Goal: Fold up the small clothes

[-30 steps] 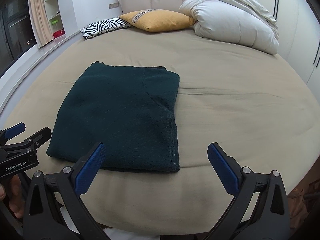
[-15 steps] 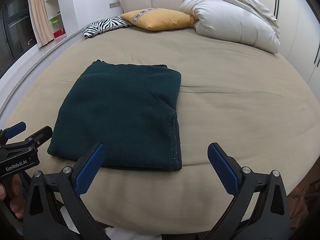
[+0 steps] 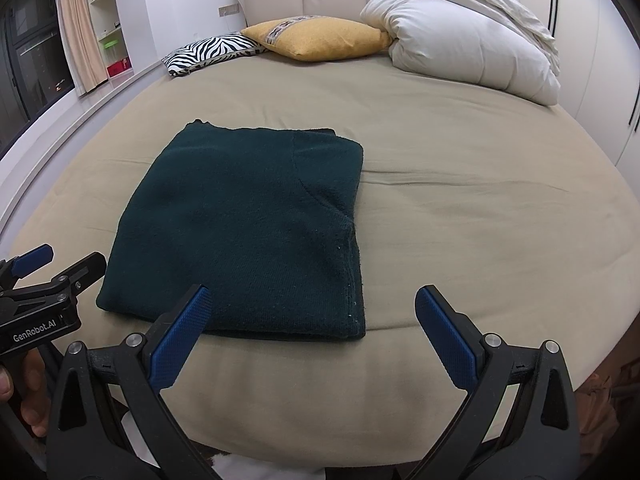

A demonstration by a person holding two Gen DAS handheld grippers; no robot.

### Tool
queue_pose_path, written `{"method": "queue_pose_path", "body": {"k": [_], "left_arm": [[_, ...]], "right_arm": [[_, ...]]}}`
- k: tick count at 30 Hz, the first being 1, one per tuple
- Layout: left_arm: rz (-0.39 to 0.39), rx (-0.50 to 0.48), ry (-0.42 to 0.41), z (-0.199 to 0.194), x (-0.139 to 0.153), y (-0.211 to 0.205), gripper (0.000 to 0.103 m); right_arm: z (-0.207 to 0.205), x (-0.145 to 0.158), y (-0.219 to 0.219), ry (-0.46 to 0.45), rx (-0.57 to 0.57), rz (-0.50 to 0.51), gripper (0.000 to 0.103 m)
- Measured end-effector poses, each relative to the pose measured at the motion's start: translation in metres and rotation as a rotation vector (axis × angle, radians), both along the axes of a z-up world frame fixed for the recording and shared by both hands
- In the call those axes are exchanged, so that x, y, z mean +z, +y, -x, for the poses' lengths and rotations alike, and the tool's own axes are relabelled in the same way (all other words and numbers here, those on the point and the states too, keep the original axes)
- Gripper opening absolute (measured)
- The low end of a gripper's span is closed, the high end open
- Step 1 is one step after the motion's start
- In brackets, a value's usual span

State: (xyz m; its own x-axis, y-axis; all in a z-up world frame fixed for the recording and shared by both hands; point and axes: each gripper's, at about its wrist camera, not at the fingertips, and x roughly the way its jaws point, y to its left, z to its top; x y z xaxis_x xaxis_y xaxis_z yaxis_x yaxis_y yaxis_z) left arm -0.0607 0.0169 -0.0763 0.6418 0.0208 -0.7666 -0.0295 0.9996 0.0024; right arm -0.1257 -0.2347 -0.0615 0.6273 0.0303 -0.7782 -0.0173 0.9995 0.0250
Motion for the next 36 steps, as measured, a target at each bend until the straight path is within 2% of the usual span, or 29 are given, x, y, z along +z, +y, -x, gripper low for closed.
{"method": "queue_pose_path", "body": {"k": [36], "left_arm": [[-0.001,0.0,0.003,0.0024,-0.0017,0.0018,0.103]], "right_arm": [[-0.0018,-0.0003,0.001,0.006,-0.004,-0.009,0.103]]}}
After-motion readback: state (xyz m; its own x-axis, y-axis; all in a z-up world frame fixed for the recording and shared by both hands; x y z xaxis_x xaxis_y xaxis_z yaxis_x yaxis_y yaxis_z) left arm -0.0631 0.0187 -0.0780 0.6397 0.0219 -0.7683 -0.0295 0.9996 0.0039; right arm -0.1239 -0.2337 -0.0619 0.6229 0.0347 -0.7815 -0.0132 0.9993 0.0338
